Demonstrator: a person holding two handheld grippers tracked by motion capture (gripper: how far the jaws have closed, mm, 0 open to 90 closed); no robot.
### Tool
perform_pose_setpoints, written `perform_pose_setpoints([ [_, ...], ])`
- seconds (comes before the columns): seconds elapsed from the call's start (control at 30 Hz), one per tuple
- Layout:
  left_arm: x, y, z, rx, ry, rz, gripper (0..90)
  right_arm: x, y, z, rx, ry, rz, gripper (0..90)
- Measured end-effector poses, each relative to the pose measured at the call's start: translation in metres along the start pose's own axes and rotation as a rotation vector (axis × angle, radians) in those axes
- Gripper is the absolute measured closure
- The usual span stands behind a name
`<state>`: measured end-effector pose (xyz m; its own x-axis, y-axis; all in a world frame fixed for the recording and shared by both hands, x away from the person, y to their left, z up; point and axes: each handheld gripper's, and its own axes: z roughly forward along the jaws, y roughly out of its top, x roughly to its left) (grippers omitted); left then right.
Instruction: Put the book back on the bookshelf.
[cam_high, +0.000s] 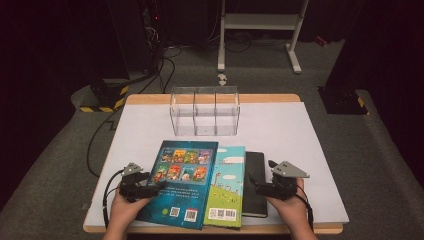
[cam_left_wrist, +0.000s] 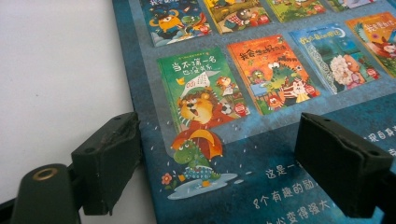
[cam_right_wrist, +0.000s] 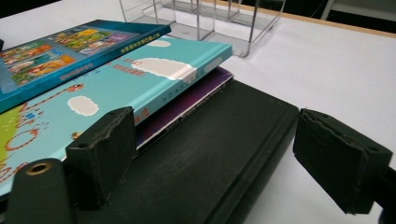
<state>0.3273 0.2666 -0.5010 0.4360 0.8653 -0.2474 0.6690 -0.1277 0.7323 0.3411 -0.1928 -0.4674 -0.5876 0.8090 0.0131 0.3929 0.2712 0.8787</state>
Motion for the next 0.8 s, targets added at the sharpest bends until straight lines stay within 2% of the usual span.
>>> perform_pose_setpoints([
  [0.17, 0.001, 0.0, -0.001, 0.001, 0.0, -0.001, 16.3, 0.004, 0.0, 0.001, -0.03, 0.049, 0.004, 14.0],
  [0.33, 0.001, -0.001, -0.001, -0.001, -0.004, 0.006, 16.8, 0.008, 0.0, 0.003, -0.028, 0.074, 0.005, 14.1],
  [0.5, 0.001, -0.001, -0.001, -0.001, -0.007, 0.012, 17.0, 0.011, 0.002, 0.002, -0.012, 0.063, -0.013, 15.2],
  [0.53, 0.001, -0.002, -0.001, -0.003, -0.006, 0.014, 17.0, 0.012, 0.003, 0.002, 0.016, 0.054, -0.017, 15.1],
  [0.6, 0.001, -0.001, -0.002, -0.002, -0.005, 0.012, 17.1, 0.012, 0.004, 0.001, 0.025, 0.06, -0.006, 15.7],
  [0.8, 0.0, -0.001, -0.002, 0.003, -0.004, 0.012, 17.2, 0.014, 0.007, -0.002, 0.003, 0.084, -0.009, 17.3],
])
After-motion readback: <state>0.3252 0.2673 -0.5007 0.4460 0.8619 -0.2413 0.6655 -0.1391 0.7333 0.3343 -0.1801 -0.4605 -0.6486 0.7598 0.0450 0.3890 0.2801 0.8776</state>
